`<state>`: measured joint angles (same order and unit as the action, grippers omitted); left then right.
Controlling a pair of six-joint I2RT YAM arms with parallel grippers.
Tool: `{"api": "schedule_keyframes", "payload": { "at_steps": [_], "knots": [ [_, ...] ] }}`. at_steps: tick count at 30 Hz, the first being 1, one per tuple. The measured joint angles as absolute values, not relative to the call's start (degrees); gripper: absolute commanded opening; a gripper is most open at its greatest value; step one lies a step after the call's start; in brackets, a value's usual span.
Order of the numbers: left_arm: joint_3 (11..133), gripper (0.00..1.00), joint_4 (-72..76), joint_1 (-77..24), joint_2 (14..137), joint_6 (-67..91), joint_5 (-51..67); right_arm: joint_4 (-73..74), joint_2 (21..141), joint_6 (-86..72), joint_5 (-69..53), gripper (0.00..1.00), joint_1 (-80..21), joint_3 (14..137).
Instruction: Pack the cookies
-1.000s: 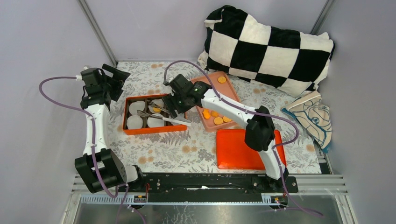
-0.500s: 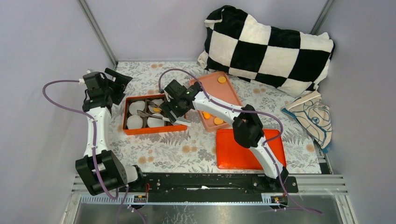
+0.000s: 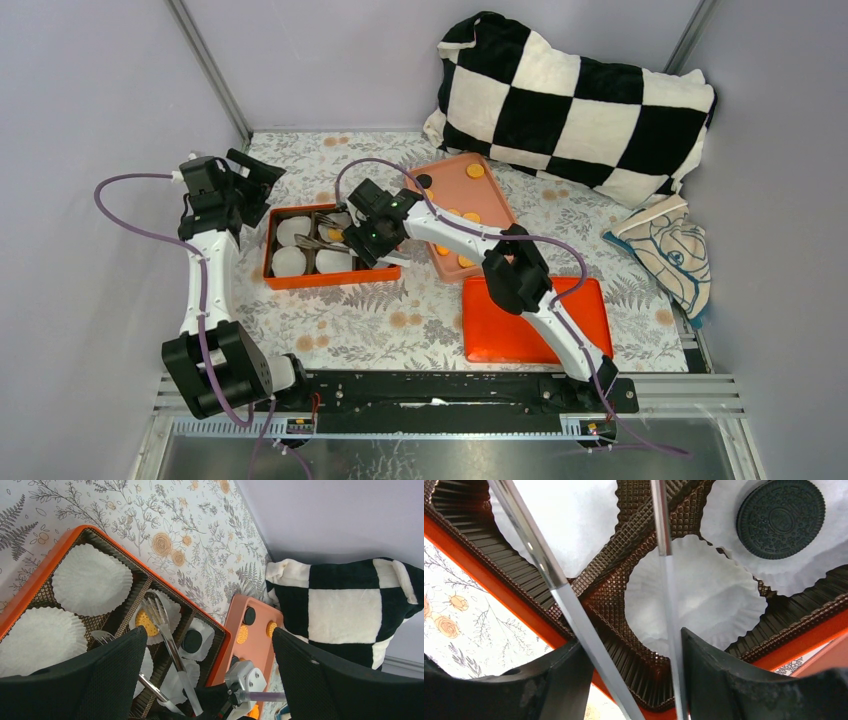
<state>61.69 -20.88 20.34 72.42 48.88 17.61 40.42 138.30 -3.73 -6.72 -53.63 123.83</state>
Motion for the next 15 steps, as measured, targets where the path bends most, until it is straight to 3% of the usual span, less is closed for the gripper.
{"api": "schedule_keyframes", "payload": {
  "at_steps": [4, 7, 15],
  "knots": [
    [61.7, 0.99, -20.9, 20.3, 72.4, 48.6, 17.6, 40.4, 138.4, -3.7, -7.2, 0.53, -53.7, 123.9],
    [61.7, 0.99, -20.9, 20.3, 72.4, 48.5, 17.6, 40.4, 138.4, -3.7, -7.2, 0.37, -53.7, 123.9],
    [61.7, 0.99, -20.9, 20.3, 72.5, 48.0, 17.6, 40.5, 137.3, -4.4, -7.0, 0.32, -53.7, 123.9]
  ]
}}
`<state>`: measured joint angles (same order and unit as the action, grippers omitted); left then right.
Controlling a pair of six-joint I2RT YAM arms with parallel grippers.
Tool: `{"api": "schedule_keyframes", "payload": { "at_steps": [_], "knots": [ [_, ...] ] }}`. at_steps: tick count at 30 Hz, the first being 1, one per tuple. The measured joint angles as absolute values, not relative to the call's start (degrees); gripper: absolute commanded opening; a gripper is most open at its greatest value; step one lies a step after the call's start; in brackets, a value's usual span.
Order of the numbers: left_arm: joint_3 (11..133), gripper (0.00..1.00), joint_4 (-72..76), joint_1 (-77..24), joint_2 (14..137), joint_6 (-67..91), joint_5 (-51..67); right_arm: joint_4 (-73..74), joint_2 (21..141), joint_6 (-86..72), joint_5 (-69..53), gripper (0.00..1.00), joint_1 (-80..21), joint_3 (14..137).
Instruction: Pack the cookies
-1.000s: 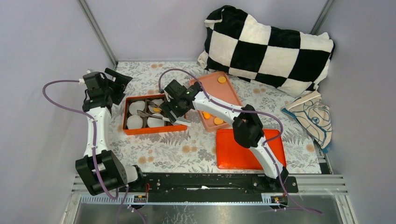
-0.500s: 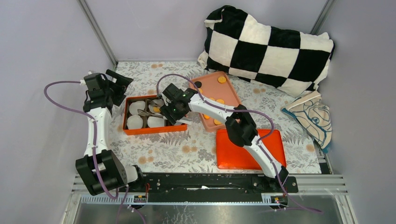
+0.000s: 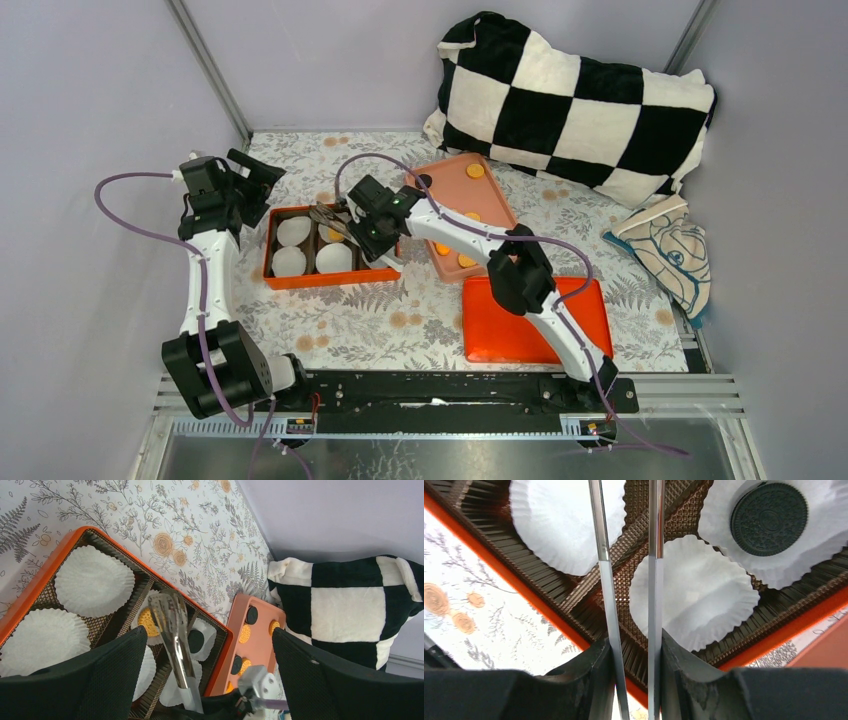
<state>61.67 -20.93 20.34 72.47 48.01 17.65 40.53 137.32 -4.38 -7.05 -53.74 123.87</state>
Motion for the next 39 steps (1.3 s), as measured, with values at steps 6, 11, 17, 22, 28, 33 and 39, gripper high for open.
{"api": "schedule_keyframes", "payload": {
  "at_steps": [6, 11, 17, 22, 28, 33, 39],
  "knots": [
    [61.7, 0.99, -21.0, 20.3, 72.0, 47.8, 17.7, 40.4, 130.1, -5.2, -6.5, 0.38, -53.7, 122.3],
    [62.0, 0.99, -21.0, 20.3, 71.7, 47.5, 18.2, 40.1, 121.3, -5.3, -3.0, 0.41, -53.7, 121.1],
    [62.0, 0.99, -21.0, 20.3, 71.7, 47.2, 19.1, 40.0, 113.8, -4.7, 5.7, 0.42, -53.7, 115.2],
    [62.0, 0.99, -21.0, 20.3, 71.7, 47.0, 19.4, 41.6, 113.3, -4.1, 14.5, 0.44, -53.5, 110.7],
    [62.0, 0.99, -21.0, 20.3, 71.7, 46.7, 20.3, 42.6, 112.7, -5.4, 18.0, 0.44, -50.6, 106.5],
    [62.0, 0.99, -21.4, 20.3, 71.7, 45.4, 20.0, 42.1, 110.8, -6.8, 18.1, 0.48, -44.3, 101.0],
    [61.8, 0.99, -24.5, 20.3, 71.1, 43.7, 15.2, 40.5, 109.5, -7.5, 17.8, 0.49, -38.3, 96.2]
  ]
}}
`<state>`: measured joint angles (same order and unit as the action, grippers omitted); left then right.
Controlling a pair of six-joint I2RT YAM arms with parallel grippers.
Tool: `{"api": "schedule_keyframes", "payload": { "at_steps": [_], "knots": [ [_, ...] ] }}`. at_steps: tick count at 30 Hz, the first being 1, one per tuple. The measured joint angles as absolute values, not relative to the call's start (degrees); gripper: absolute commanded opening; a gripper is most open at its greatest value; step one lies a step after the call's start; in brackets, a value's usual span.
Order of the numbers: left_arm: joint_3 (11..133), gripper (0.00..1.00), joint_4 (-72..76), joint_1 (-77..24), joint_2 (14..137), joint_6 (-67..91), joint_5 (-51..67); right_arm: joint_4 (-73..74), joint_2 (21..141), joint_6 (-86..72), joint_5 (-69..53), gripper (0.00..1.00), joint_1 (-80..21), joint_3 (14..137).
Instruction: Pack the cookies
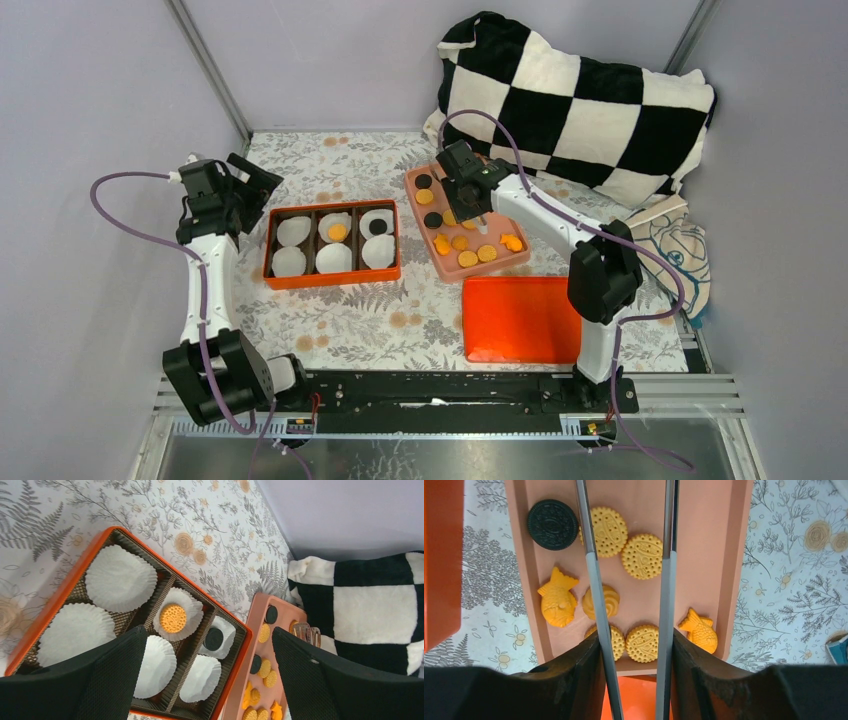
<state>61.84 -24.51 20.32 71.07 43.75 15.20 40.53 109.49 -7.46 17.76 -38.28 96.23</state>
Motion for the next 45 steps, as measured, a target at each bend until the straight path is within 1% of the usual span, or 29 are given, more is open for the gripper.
{"api": "schedule_keyframes", "payload": {
  "at_steps": [6, 8, 9, 14, 19, 22, 26, 30, 34, 40, 45],
  "knots": [
    [61.6, 0.99, -25.6, 20.3, 69.5, 42.7, 13.5, 39.9, 109.5, -8.0, 16.2, 0.5, -36.0, 94.9],
    [61.6, 0.99, -25.8, 20.3, 69.5, 42.6, 13.5, 39.9, 109.5, -8.4, 15.8, 0.55, -35.2, 94.7],
    [61.6, 0.99, -25.9, 20.3, 69.6, 42.6, 13.6, 39.7, 109.5, -8.6, 15.7, 0.55, -34.9, 94.4],
    [61.6, 0.99, -25.8, 20.3, 69.8, 42.6, 14.7, 39.6, 109.4, -9.5, 15.2, 0.54, -33.8, 91.6],
    [61.6, 0.99, -25.8, 20.3, 69.9, 42.6, 15.9, 40.6, 108.4, -10.5, 11.8, 0.54, -33.6, 89.0],
    [61.6, 0.99, -25.8, 20.3, 69.9, 42.6, 16.8, 41.1, 105.6, -11.3, 9.5, 0.53, -33.6, 86.6],
    [61.6, 0.99, -25.8, 20.1, 69.9, 42.7, 17.6, 41.6, 98.5, -12.5, 7.9, 0.53, -33.6, 81.3],
    [61.6, 0.99, -25.8, 19.0, 69.8, 42.7, 17.8, 42.8, 91.7, -13.5, 7.2, 0.53, -33.6, 76.4],
    [61.6, 0.99, -25.8, 17.3, 69.8, 42.7, 17.9, 43.6, 87.5, -14.8, 5.5, 0.54, -33.7, 72.0],
    [61.6, 0.99, -25.8, 14.9, 69.6, 43.1, 18.0, 44.9, 85.3, -16.6, 3.7, 0.55, -33.8, 65.8],
    [61.3, 0.99, -25.7, 14.2, 69.6, 43.4, 18.1, 44.7, 85.4, -17.1, 3.7, 0.55, -33.9, 64.6]
  ]
}}
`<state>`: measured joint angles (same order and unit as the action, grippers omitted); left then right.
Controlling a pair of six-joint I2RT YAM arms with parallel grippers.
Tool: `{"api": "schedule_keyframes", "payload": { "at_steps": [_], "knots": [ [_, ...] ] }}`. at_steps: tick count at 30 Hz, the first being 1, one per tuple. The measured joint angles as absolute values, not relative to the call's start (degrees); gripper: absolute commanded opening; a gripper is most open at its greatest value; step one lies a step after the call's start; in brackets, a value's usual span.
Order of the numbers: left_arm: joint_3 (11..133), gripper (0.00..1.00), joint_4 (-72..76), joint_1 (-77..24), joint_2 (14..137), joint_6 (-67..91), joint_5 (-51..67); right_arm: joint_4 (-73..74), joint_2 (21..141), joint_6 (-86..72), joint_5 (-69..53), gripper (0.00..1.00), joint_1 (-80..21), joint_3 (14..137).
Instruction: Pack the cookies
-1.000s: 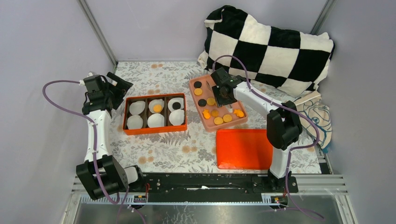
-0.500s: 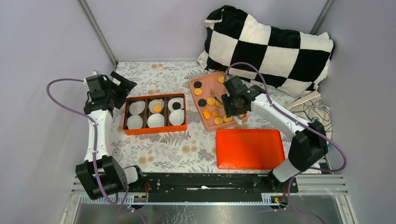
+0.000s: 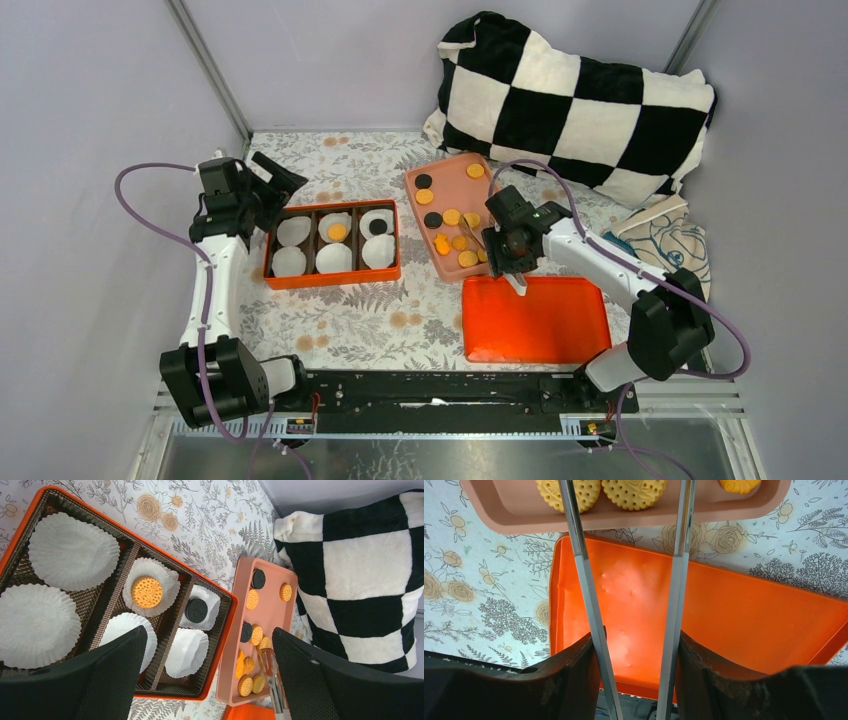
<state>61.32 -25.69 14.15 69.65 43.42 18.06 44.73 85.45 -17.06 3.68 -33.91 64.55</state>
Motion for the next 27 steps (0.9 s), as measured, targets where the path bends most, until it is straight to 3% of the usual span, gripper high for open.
{"api": "schedule_keyframes", "payload": {
  "at_steps": [10, 23, 27],
  "knots": [
    [61.3, 0.99, -25.8, 14.1, 69.6, 43.4, 17.6, 44.1, 89.7, -17.2, 4.1, 0.52, -33.9, 66.3],
    [61.8, 0.99, -27.9, 14.1, 69.1, 43.1, 14.2, 48.8, 94.1, -16.8, 13.2, 0.52, -39.3, 70.4],
    [61.8, 0.99, -27.9, 14.1, 69.1, 43.1, 14.2, 50.2, 96.7, -17.0, 15.7, 0.38, -41.1, 71.9]
  ]
}}
